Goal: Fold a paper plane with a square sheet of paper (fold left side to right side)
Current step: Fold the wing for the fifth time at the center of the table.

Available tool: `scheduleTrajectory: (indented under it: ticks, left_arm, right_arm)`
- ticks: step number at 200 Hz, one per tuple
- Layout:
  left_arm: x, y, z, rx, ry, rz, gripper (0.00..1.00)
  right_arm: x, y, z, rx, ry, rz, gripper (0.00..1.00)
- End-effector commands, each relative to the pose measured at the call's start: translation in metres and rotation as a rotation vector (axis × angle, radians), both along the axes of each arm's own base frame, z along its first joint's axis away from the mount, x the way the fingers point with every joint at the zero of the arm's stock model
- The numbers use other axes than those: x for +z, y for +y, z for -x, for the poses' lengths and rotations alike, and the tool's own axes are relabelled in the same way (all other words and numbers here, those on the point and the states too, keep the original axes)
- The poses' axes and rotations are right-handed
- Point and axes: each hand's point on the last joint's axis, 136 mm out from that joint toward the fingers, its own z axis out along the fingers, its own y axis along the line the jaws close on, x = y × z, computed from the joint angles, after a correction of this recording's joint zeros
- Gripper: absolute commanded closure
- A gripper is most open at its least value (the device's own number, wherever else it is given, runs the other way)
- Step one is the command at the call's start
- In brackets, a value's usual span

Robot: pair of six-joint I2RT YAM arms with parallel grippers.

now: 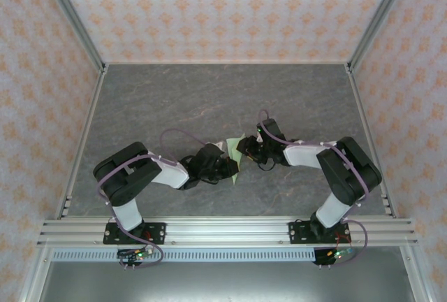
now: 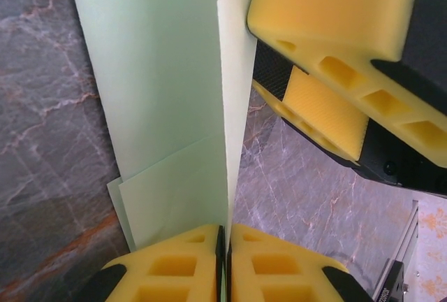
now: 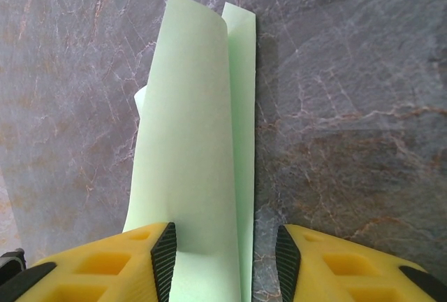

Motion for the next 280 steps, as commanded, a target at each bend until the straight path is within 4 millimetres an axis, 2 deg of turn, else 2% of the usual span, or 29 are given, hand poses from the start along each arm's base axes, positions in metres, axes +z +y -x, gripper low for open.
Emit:
scheduleTrajectory:
  ticks: [1, 60, 87, 134, 175, 280]
  left_arm:
    - [0.007, 0.004, -0.002, 0.002, -0.006, -0.002, 0.84]
    - [0.023, 0.005, -0.002, -0.014, -0.029, 0.006, 0.68]
    - [0.028, 0.017, -0.004, 0.004, -0.027, -0.002, 0.55]
    - [0.044, 0.042, -0.017, 0.05, -0.045, -0.004, 0.48]
    - [0.048, 0.047, -0.033, 0.059, -0.034, 0.027, 0.5]
    - [0.034, 0.02, -0.06, 0.036, 0.008, 0.105, 0.6]
  right_arm:
    - [-0.015, 0.002, -0.001, 0.0, 0.025, 0.029, 0.54]
    - [-0.017, 0.002, 0.0, 0.002, 0.03, 0.031, 0.54]
    - [-0.018, 0.002, 0.0, 0.001, 0.031, 0.032, 0.54]
    - [-0.018, 0.002, 0.001, 0.003, 0.031, 0.032, 0.54]
    - [-0.017, 0.001, 0.002, 0.003, 0.031, 0.032, 0.54]
    - [-0.015, 0.002, 0.002, 0.01, 0.033, 0.029, 0.54]
